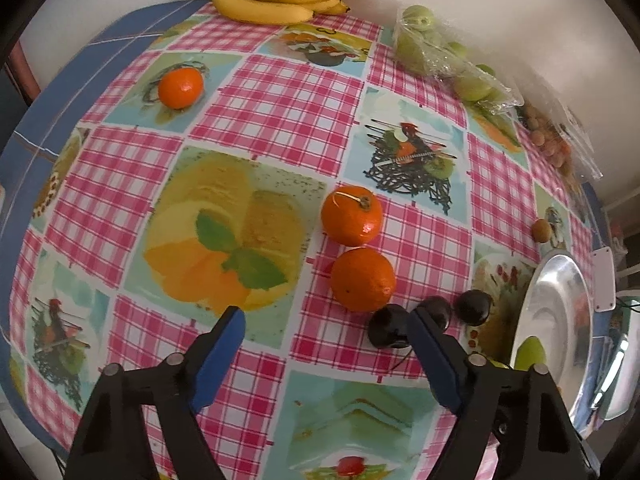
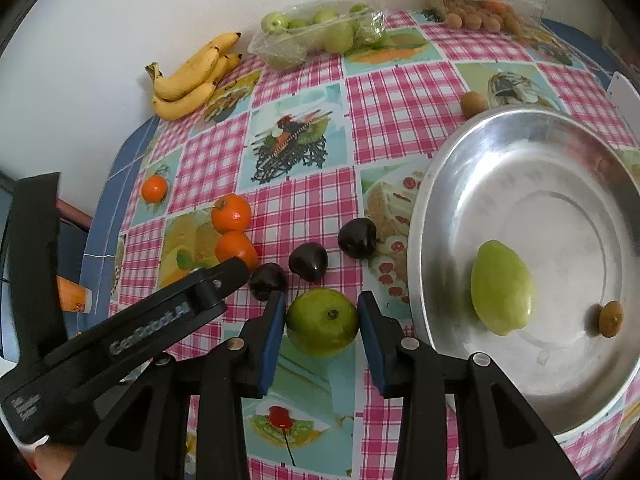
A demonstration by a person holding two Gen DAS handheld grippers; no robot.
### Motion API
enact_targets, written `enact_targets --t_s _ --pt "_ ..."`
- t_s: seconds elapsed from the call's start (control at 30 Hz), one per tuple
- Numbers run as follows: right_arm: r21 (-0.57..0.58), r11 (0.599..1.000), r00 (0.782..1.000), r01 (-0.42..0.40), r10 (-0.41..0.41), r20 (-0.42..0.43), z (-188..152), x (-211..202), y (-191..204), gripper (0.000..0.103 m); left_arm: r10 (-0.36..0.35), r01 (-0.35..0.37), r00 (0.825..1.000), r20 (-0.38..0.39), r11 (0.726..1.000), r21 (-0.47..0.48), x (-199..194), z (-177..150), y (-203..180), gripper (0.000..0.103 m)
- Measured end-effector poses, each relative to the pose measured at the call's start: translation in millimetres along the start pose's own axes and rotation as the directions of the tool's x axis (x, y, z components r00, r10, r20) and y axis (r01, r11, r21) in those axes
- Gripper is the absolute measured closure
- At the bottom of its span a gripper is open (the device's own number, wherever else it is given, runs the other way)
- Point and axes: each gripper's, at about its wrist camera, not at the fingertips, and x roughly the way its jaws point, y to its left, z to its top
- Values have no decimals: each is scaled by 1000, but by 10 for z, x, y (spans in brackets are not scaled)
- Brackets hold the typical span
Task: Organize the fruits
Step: 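Close the left tool on a black plum while the right tool holds the apple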
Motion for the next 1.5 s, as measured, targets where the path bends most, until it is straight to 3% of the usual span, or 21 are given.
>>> enact_targets --t_s 0.5,1.03,1.3,1.5 --pt "13 1000 1000 -5 5 26 -35 -213 -89 64 -40 42 999 -29 997 62 94 -45 -198 39" --pt "32 999 1000 -6 5 22 -33 -219 -127 64 -125 128 990 -66 991 43 168 -41 -255 71" --pt "32 999 1000 -11 10 29 -36 -248 -122 64 -119 122 992 -52 991 48 73 -47 -228 72" --pt "27 999 998 -27 26 53 -35 -348 -95 64 -135 134 991 6 989 59 -157 -7 -221 72"
